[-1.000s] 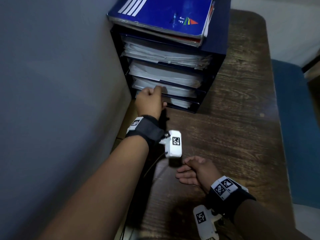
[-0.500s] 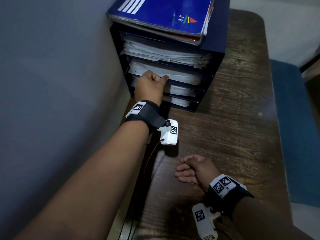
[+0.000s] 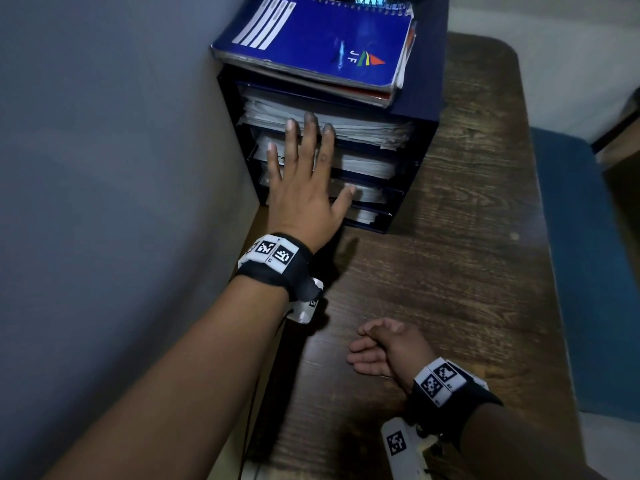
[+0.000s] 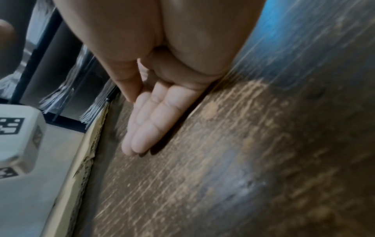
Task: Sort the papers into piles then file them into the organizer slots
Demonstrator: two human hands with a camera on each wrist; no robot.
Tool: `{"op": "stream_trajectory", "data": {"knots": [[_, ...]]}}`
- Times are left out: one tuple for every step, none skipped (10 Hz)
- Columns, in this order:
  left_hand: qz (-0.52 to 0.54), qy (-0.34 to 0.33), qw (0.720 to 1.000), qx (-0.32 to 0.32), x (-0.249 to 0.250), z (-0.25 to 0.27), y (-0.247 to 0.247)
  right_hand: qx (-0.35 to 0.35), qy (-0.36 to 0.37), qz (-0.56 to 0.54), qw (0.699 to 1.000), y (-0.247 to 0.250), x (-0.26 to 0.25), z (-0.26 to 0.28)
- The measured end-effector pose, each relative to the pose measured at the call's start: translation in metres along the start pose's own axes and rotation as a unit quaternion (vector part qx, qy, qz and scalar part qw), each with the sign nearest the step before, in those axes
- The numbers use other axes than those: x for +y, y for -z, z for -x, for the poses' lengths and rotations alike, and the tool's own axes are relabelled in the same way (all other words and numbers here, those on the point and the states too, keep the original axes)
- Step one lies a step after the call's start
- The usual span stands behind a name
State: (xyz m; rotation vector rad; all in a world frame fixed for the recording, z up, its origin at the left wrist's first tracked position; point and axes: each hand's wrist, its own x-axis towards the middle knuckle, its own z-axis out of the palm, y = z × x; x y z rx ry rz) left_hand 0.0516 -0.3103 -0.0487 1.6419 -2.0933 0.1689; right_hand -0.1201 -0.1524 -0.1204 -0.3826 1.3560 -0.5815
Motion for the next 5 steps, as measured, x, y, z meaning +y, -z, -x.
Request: {"op": "stream_trajectory", "data": {"knots": [[-0.012, 0.0, 0.999, -0.03, -0.004, -0.007, 0.001, -0.003, 0.0, 0.001, 1.0, 0.001, 0.001, -0.001], [-0.02, 0.001, 0.999, -0.04, -0.004, -0.008, 0.003, -0.004, 0.0, 0.004, 1.0, 0.0, 0.002, -0.002], [-0.022, 0.002, 0.998, -0.053, -0.004, -0.008, 0.006, 0.001, 0.001, 0.001, 1.0, 0.001, 0.003, -0.003], [-0.005, 0.011, 0.998, -0.056, -0.002, 0.001, 0.011, -0.003, 0.004, -0.001, 1.0, 0.001, 0.003, -0.004], [0.059, 0.028, 0.995, -0.074, 0.006, 0.031, 0.018, 0.009, 0.006, 0.017, 1.0, -0.004, 0.003, -0.001]]}}
